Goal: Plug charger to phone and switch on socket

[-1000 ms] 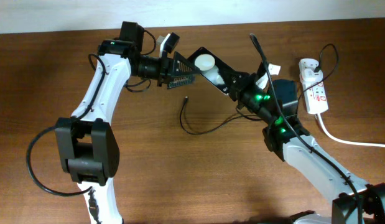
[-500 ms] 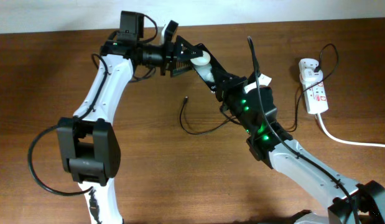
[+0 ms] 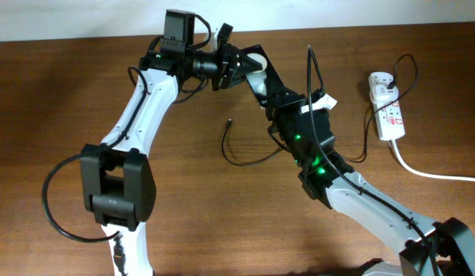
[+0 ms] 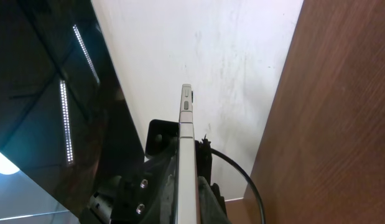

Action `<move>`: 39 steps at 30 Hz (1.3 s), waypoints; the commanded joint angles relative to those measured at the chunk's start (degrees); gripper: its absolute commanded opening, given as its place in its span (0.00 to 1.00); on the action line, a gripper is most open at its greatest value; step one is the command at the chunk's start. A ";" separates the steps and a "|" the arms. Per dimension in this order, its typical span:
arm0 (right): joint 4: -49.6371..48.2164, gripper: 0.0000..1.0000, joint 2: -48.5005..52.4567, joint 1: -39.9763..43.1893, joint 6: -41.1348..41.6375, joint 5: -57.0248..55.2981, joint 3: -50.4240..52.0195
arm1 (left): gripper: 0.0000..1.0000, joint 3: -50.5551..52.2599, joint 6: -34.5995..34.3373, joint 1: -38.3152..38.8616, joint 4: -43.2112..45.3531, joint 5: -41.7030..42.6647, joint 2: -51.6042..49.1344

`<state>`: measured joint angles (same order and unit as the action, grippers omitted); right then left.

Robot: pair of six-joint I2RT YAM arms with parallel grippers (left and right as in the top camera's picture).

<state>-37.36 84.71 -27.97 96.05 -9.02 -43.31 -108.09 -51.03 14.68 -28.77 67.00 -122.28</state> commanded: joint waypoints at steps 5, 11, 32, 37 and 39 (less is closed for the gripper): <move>-1.05 0.04 0.33 -0.59 1.99 1.36 -1.84 | 0.19 -0.37 -1.77 1.46 2.93 -2.47 0.24; -1.03 0.04 0.33 -0.59 1.99 1.49 -1.84 | 0.18 -0.37 -3.87 2.12 5.20 -3.04 0.24; 4.61 0.99 0.33 -0.48 1.95 1.46 -1.81 | 0.00 -0.37 -1.77 0.37 4.31 -5.38 0.24; 5.60 0.99 0.33 -0.48 -1.03 1.44 -1.81 | 0.00 -0.35 3.67 -2.82 0.02 -5.55 0.24; 6.75 0.99 0.33 -0.48 -5.90 1.53 -1.81 | 0.00 -0.35 7.02 -4.55 -3.48 -5.57 0.24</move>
<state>-31.48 84.97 -28.16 95.70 -7.64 -44.03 -108.12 -48.90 11.75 -30.33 60.47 -122.30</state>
